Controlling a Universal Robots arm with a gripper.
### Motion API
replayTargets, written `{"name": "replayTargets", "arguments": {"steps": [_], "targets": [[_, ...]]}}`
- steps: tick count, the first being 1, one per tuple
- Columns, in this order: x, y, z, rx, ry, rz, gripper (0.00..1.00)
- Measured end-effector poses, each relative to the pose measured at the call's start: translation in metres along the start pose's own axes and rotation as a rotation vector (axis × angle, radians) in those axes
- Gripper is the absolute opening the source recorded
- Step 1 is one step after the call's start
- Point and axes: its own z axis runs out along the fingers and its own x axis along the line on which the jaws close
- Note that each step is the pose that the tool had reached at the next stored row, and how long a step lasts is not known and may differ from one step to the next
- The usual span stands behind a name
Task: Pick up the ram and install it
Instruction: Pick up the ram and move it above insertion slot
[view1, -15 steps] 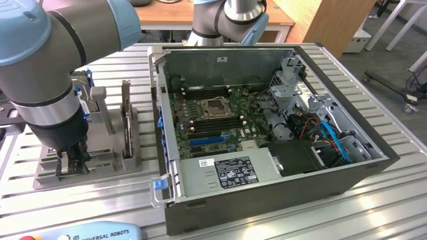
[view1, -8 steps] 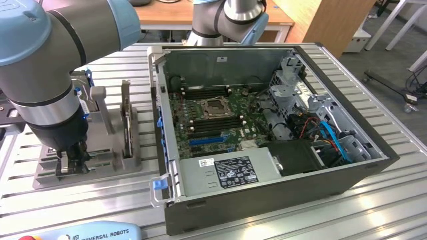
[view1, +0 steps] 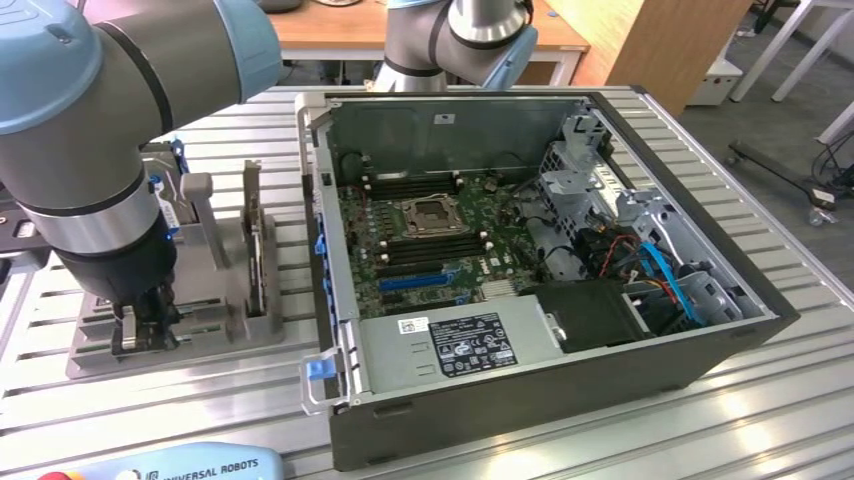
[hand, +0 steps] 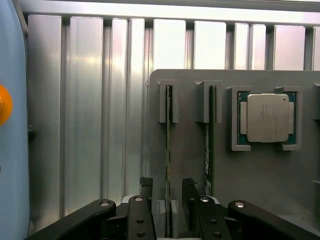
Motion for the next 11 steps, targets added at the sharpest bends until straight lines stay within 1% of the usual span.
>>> {"name": "replayTargets", "arguments": {"steps": [6, 7, 11], "targets": [[0.0000, 0.0000, 0.0000, 0.0000, 0.0000, 0.000, 0.36], [0.0000, 0.0000, 0.0000, 0.0000, 0.0000, 0.000, 0.29], [0.0001, 0.0000, 0.0008, 0.0003, -0.0002, 0.000, 0.29]]}}
